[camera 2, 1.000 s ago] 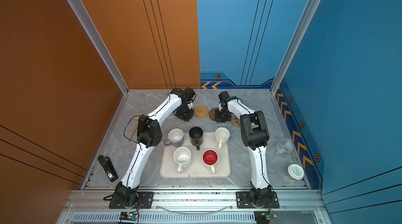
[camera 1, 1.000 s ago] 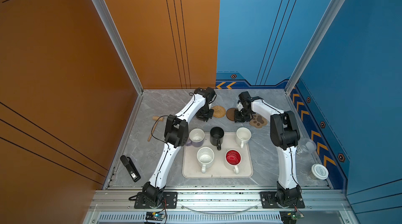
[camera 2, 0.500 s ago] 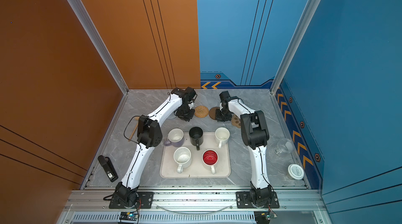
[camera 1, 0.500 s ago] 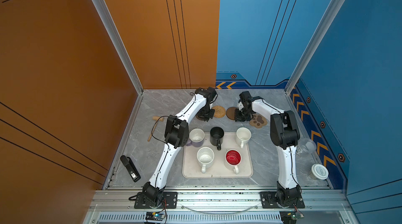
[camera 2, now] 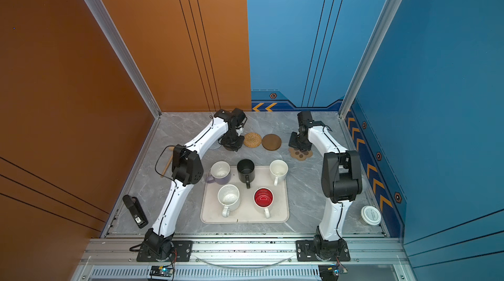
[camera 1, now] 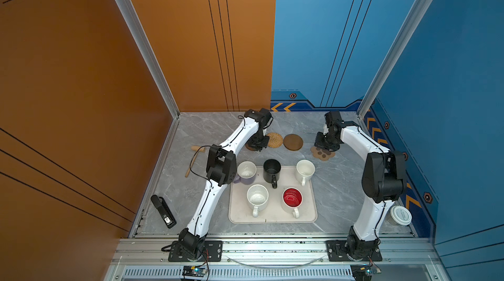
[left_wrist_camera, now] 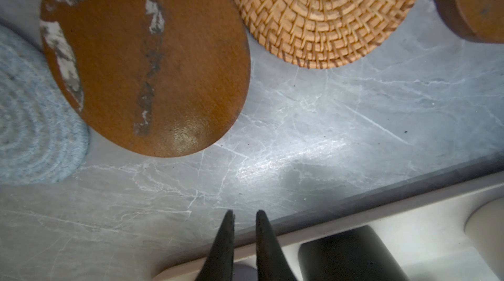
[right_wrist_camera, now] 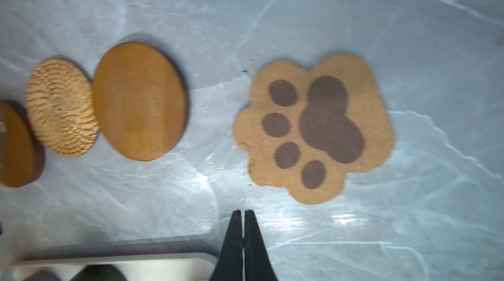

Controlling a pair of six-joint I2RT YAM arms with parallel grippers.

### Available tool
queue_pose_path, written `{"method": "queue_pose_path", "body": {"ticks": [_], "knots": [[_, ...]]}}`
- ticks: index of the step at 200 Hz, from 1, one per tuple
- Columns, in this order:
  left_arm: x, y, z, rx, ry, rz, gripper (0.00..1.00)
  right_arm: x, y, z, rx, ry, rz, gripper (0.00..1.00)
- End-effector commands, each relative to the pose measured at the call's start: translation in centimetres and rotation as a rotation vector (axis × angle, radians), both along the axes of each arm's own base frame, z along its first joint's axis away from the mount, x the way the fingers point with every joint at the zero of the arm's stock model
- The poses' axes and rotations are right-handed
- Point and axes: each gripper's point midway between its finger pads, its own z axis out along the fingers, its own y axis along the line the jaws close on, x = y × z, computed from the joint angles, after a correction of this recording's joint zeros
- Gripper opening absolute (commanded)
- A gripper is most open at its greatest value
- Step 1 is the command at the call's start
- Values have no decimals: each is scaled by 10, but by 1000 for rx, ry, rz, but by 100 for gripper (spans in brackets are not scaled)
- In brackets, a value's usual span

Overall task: Place cups on coasters
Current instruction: Move the coaster to the top-center of the table, then move the coaster to the top-right of the table.

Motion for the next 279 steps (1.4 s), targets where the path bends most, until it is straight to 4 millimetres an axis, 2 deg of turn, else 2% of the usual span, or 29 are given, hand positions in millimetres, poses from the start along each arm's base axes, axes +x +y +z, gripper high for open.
{"method": "queue_pose_path", "body": {"ticks": [1,37,85,187,279], "knots": [[4,-6,25,-24,-58,3,18,-14,-25,-1,-55,18,-90,0],[4,-7,25,-27,-58,5,18,-25,-52,-8,-84,46,-165,0],[5,-7,27,-27,-65,6,18,-37,-71,-26,-124,99,-207,0],[3,-7,27,-19,-63,14,18,-14,-71,-48,-114,117,-179,0],[2,-5,24,-8,-57,12,18,-4,-67,-61,-88,130,-171,0]]}}
